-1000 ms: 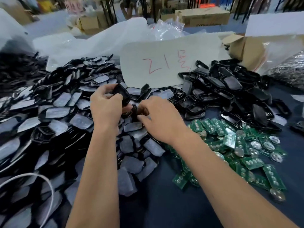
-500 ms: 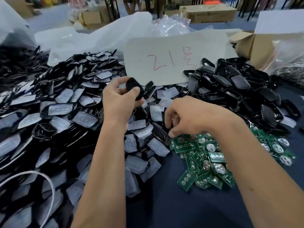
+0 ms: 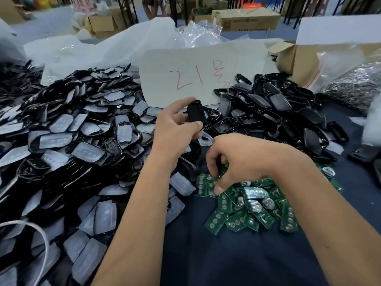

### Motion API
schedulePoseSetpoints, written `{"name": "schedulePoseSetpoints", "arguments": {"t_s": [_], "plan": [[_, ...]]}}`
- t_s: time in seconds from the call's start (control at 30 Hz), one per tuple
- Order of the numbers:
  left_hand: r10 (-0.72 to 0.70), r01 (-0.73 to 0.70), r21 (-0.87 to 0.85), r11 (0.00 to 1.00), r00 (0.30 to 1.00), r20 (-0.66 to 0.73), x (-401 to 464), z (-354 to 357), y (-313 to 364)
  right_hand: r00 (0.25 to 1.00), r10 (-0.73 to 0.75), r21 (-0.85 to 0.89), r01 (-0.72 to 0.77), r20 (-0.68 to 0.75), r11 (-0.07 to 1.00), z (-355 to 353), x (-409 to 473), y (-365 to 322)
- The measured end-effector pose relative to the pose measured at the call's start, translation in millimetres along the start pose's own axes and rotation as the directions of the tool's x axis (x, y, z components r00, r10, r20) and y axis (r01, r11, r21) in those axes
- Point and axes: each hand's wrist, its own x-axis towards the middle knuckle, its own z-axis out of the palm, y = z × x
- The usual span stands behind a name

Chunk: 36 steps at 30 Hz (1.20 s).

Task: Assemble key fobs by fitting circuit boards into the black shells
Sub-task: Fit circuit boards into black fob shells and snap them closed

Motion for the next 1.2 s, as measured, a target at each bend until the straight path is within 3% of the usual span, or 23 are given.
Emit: {"name": "schedulePoseSetpoints", "arguments": {"t_s": [0.13,0.23,0.3,0.37,0.43,0.57,0.73,0.87,1.2], "plan": [[0.006,-0.006,0.01,1.0,1.0,0.018,-1.2,21.9,-4.1,0.989,-0.074,0.196,0.098,-0.126,0.976,2.7,-7.5,24.6],[0.001,0.0,-0.023,1.0,1.0,0.02,-1.2,33.2,-7.5,0.958,-0.073,0.404,0.186,-0.279,0.895,2.3,-15.6,48.2],[0.005,-0.003,-0.048,0.999,0.999,0.045,-1.3,37.1,-9.9,0.925,-0.021,0.584,0.257,-0.38,0.77,6.0,-18.8,61.0],[0.016,-0.012,-0.055,0.998,0.997,0.07,-1.6,37.8,-11.9,0.874,0.087,0.752,0.356,-0.478,0.555,11.1,-17.0,70.6],[0.028,-0.026,-0.016,1.0,0.996,0.079,-1.0,38.2,-13.5,0.788,0.204,0.777,0.462,-0.581,0.427,14.4,-12.8,79.0],[0.041,-0.047,0.067,0.997,0.994,0.1,1.5,41.6,-16.7,0.605,0.303,0.669,0.589,-0.737,0.453,18.5,-2.9,87.0],[0.027,-0.035,0.059,0.998,0.993,0.119,1.0,49.9,-19.1,0.471,0.378,0.599,0.53,-0.797,0.6,24.4,1.4,82.1],[0.005,-0.005,0.0,1.0,0.989,0.145,-1.7,58.2,-19.7,0.449,0.382,0.575,0.459,-0.808,0.677,30.0,2.2,77.0],[-0.009,0.014,-0.047,0.999,0.994,0.108,-4.9,62.8,-20.3,0.442,0.408,0.584,0.408,-0.799,0.701,32.7,2.3,74.4]]}}
